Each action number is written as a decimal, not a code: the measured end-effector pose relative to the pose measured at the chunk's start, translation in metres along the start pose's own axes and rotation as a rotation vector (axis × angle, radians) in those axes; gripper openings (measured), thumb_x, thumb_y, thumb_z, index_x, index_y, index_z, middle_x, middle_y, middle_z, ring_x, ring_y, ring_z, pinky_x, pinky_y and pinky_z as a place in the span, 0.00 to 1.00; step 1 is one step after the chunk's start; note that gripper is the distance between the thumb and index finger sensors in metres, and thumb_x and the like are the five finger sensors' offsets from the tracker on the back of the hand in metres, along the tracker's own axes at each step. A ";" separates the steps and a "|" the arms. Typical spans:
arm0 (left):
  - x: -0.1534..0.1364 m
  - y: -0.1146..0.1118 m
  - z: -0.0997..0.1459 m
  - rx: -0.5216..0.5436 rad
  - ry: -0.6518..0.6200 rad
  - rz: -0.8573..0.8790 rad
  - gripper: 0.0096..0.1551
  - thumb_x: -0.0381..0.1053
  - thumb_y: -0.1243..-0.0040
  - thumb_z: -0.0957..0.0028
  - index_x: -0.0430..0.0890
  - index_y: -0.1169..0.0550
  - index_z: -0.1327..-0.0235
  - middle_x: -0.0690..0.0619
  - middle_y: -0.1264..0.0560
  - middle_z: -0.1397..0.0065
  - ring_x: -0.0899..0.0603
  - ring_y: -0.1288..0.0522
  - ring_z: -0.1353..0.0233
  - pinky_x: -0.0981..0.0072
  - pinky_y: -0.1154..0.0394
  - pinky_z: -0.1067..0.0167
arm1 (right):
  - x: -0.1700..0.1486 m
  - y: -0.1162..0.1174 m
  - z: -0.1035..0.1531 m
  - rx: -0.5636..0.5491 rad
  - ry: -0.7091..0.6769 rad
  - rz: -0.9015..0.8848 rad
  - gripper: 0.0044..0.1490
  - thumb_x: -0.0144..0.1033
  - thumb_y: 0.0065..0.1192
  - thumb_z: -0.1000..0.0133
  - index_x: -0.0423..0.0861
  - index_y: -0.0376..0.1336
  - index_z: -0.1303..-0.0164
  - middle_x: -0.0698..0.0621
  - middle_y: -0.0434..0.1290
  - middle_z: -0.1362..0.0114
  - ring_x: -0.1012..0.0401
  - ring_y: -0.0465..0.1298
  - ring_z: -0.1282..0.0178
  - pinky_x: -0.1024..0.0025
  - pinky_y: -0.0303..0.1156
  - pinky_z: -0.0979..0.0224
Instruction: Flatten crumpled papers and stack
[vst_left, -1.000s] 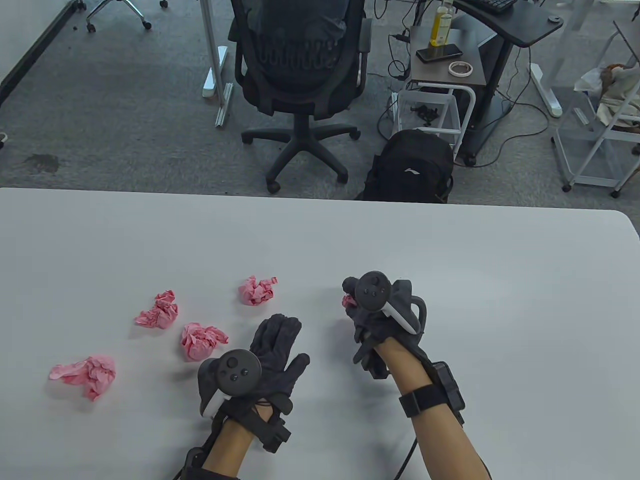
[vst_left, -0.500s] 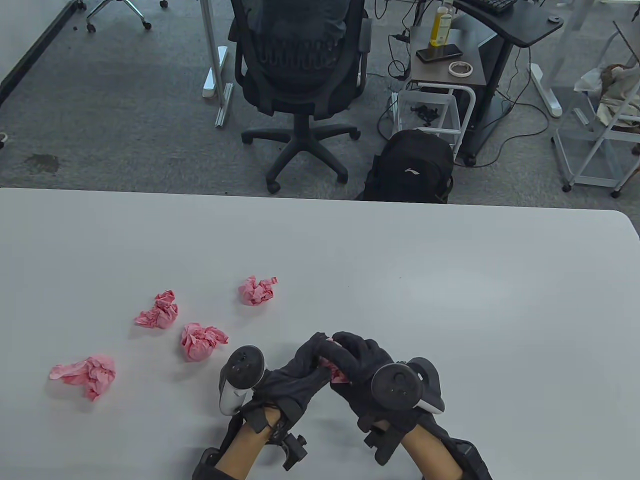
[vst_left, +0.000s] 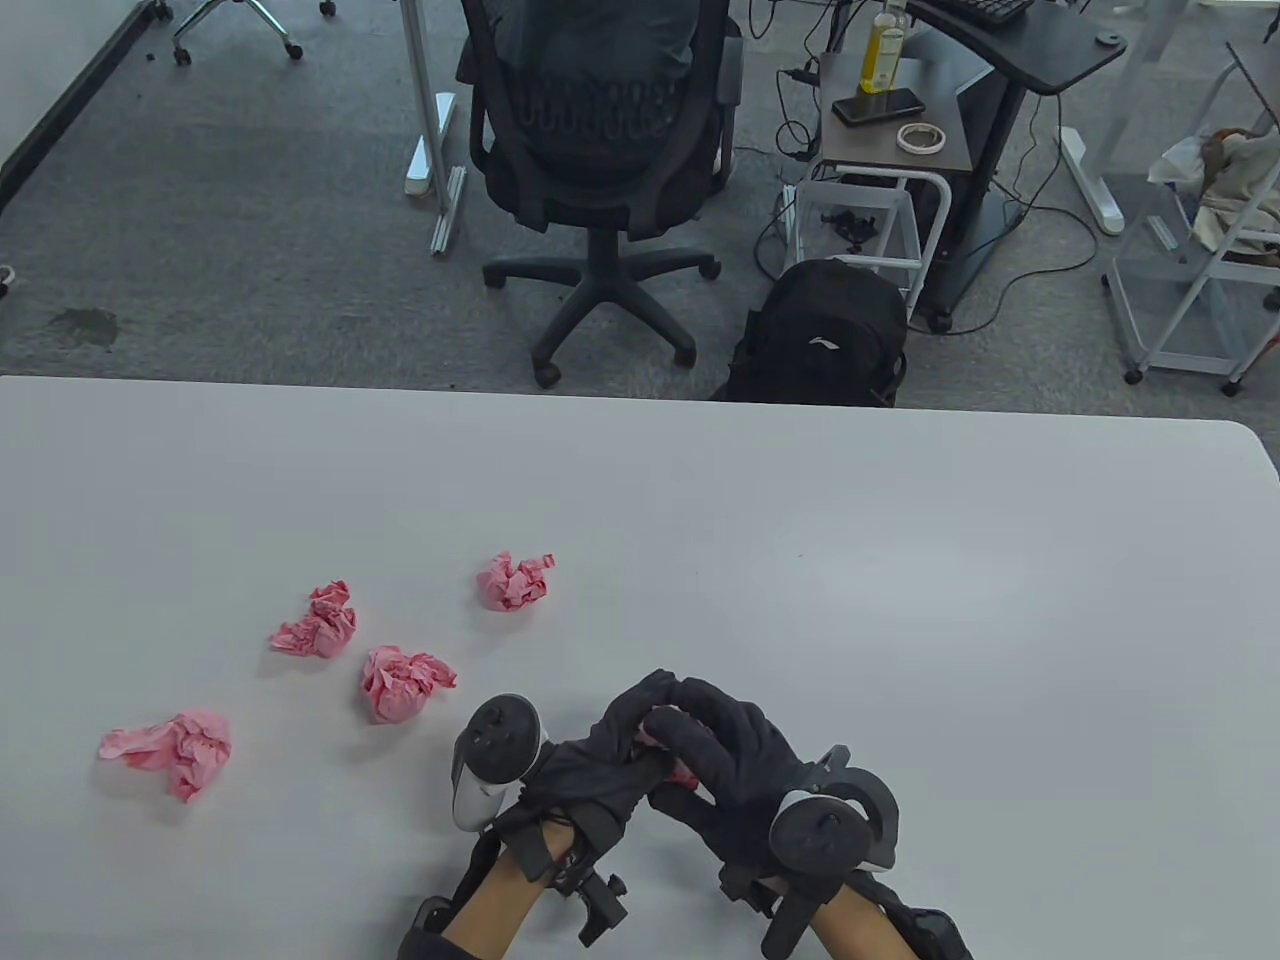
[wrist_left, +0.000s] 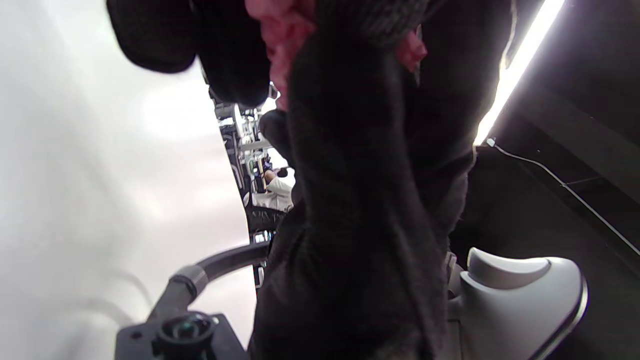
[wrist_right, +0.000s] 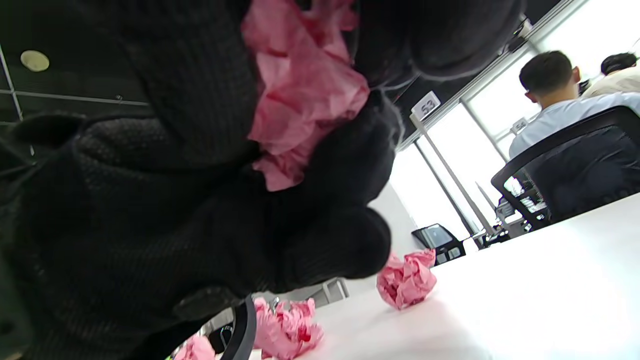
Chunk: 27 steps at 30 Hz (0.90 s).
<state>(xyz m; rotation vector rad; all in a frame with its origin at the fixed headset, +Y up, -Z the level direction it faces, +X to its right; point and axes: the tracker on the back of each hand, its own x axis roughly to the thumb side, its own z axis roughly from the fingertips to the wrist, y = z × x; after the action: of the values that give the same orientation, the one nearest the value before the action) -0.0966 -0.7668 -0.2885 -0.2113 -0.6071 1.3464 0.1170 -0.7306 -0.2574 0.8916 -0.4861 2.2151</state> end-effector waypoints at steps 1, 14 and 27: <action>0.000 0.002 0.001 0.026 0.004 -0.020 0.42 0.52 0.42 0.44 0.48 0.43 0.17 0.42 0.30 0.26 0.41 0.18 0.38 0.45 0.25 0.34 | -0.002 -0.002 0.000 -0.021 0.019 -0.043 0.49 0.50 0.72 0.46 0.58 0.47 0.19 0.41 0.52 0.17 0.46 0.69 0.34 0.51 0.69 0.35; 0.011 0.000 0.003 0.051 -0.039 -0.125 0.45 0.54 0.38 0.44 0.55 0.45 0.16 0.44 0.38 0.26 0.44 0.27 0.39 0.44 0.32 0.31 | -0.027 -0.011 0.004 -0.194 0.256 -0.351 0.34 0.42 0.69 0.44 0.45 0.61 0.29 0.44 0.75 0.36 0.50 0.80 0.51 0.54 0.76 0.47; 0.007 0.006 0.002 -0.017 0.038 -0.019 0.35 0.57 0.36 0.43 0.56 0.34 0.23 0.43 0.41 0.23 0.36 0.31 0.30 0.36 0.37 0.29 | -0.028 -0.013 0.001 -0.041 0.218 -0.417 0.47 0.31 0.67 0.44 0.44 0.44 0.20 0.45 0.65 0.32 0.51 0.72 0.44 0.50 0.69 0.39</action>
<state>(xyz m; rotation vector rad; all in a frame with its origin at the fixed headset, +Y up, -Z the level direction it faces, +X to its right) -0.1026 -0.7593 -0.2876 -0.2435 -0.5875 1.3163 0.1409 -0.7348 -0.2758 0.6503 -0.2163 1.8826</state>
